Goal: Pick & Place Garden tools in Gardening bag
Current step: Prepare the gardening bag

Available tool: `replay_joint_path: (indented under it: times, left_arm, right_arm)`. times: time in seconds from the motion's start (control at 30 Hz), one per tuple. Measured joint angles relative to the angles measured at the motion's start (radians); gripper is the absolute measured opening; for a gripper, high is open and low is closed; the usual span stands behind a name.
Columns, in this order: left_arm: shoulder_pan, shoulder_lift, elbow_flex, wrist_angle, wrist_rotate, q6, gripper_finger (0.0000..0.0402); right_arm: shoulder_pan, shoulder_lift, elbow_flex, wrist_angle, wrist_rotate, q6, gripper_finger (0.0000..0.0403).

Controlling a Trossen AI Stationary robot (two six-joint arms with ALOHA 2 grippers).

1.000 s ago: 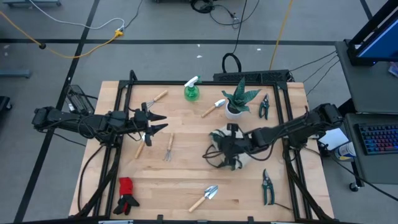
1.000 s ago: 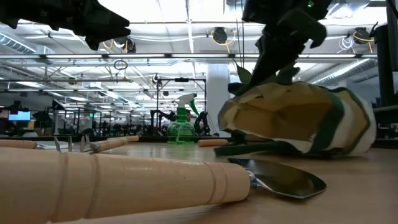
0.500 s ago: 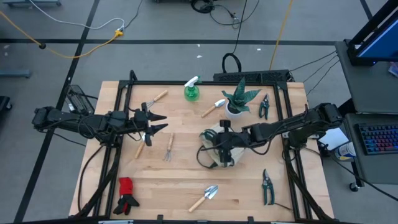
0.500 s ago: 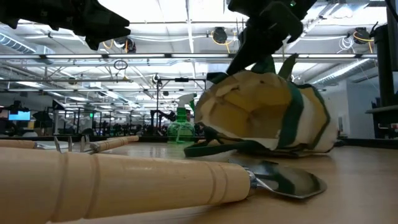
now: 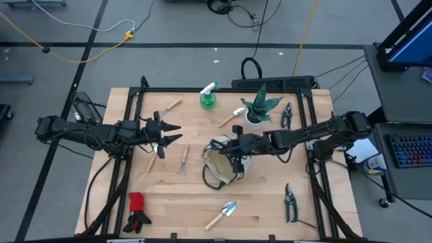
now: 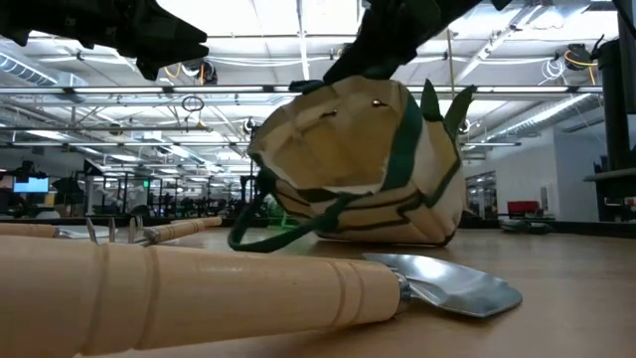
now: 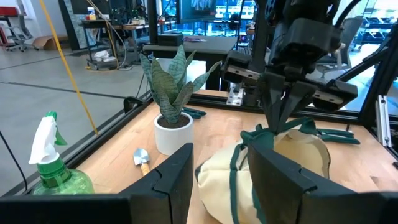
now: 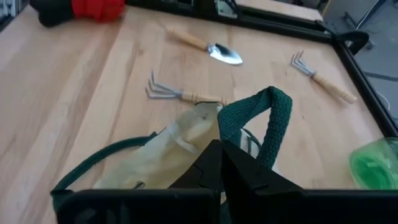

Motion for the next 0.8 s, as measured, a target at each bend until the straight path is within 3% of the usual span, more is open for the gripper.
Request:
replay_joint_path:
  times: [0.23, 0.8]
  left_arm:
    - [0.0, 0.055, -0.001, 0.009, 0.0, -0.054, 0.0157]
    - [0.0, 0.371, -0.001, 0.2, 0.018, -0.208, 0.0157]
  right_arm:
    - [-0.024, 0.0, 0.0, 0.056, -0.097, 0.016, 0.0]
    - [-0.052, 0.0, 0.0, 0.105, -0.1, 0.091, 0.0]
